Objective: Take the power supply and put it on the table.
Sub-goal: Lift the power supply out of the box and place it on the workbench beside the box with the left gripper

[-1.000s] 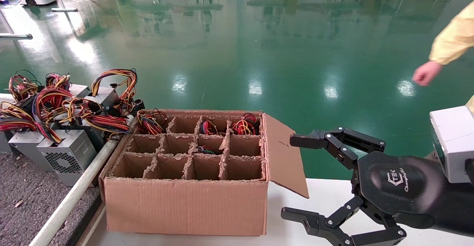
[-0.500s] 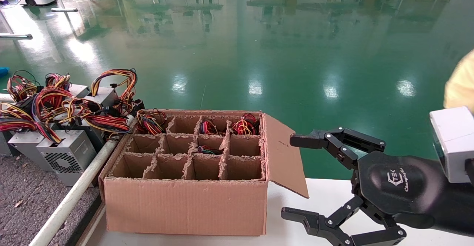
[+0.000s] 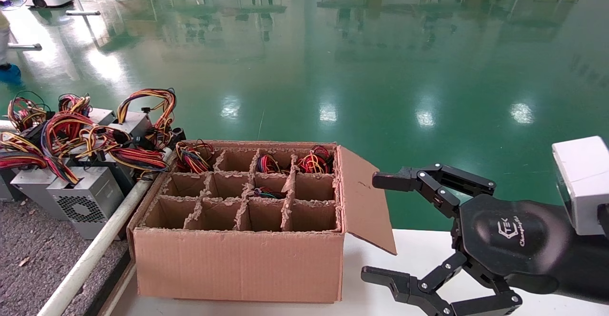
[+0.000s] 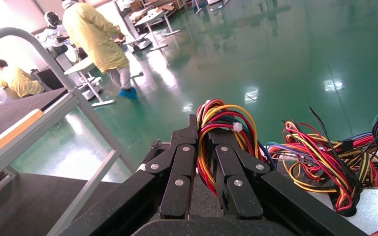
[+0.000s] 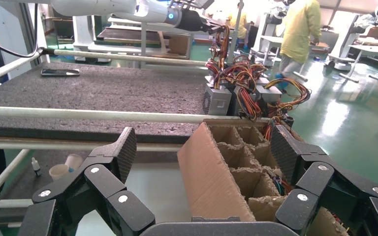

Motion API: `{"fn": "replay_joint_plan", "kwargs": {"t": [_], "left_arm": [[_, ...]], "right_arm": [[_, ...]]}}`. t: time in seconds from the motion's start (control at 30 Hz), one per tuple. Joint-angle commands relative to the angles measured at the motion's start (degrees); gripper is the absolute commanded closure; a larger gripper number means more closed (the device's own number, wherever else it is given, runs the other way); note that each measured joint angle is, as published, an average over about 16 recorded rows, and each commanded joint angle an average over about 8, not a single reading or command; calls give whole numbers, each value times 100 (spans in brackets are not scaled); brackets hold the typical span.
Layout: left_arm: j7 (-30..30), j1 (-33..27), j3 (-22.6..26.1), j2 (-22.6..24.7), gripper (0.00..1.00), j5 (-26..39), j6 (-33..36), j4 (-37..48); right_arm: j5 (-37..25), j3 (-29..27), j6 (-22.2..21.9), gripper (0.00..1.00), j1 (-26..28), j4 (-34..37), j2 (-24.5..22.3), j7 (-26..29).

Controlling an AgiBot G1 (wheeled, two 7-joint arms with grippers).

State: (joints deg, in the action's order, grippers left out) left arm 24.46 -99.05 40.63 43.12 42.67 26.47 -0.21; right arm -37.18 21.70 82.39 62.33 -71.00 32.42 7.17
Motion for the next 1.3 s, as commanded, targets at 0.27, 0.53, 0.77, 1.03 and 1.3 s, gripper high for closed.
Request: {"fn": "replay_joint_plan", "kwargs": {"t": [0.27, 0.53, 0.77, 1.03, 1.3], "left_arm": [[31, 41, -19, -14, 11, -28, -9, -12], [30, 38, -19, -13, 0, -28, -6, -9], [29, 31, -17, -11, 0, -24, -5, -6], [26, 27, -14, -8, 0, -21, -2, -3], [28, 29, -8, -14, 0, -12, 7, 1]], "right_arm": [[1, 0, -1, 0, -1, 1, 0, 0], [1, -1, -1, 0, -1, 1, 0, 0], [1, 0, -1, 0, -1, 1, 0, 0], [1, -1, -1, 0, -1, 1, 0, 0], [1, 0, -1, 0, -1, 1, 0, 0]]}}
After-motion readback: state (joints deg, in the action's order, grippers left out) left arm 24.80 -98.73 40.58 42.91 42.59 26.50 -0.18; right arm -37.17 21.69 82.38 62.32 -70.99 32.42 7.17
